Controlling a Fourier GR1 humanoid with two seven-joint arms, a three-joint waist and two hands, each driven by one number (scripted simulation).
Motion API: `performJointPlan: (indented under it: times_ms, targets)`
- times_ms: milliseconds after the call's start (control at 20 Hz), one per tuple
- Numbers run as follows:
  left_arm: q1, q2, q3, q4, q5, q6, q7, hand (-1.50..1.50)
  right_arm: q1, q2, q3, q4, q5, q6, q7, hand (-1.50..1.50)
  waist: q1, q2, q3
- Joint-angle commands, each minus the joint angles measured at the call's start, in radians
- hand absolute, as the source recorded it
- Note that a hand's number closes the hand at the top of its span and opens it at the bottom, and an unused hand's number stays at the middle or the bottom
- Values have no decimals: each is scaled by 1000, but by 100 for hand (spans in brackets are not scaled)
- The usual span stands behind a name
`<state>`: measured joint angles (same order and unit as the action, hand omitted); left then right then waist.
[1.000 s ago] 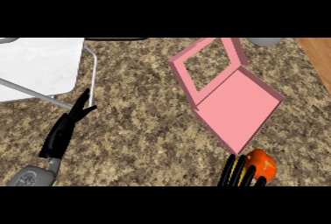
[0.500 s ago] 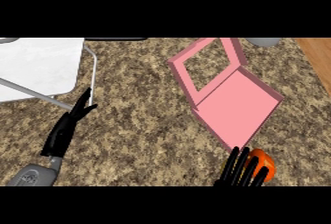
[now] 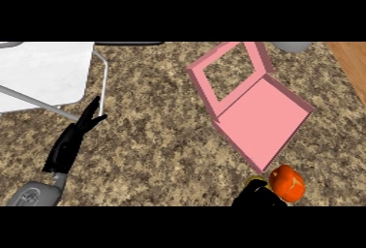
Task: Pick the lemon from the cutting board and place it in the cardboard box
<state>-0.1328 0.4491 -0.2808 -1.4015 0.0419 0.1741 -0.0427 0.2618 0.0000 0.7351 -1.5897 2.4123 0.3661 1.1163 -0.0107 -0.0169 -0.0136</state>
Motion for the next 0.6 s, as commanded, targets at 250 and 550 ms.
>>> performJointPlan:
  times_ms: [250,550]
  targets:
    - [18,10,24,25,-11,-10,17,0,-156,0,-5,82,159,17,81,150,17,16,14]
    - [-20,-11,31,70,-28,-2,0,0,-198,0,43,25,70,30,83,150,12,23,15]
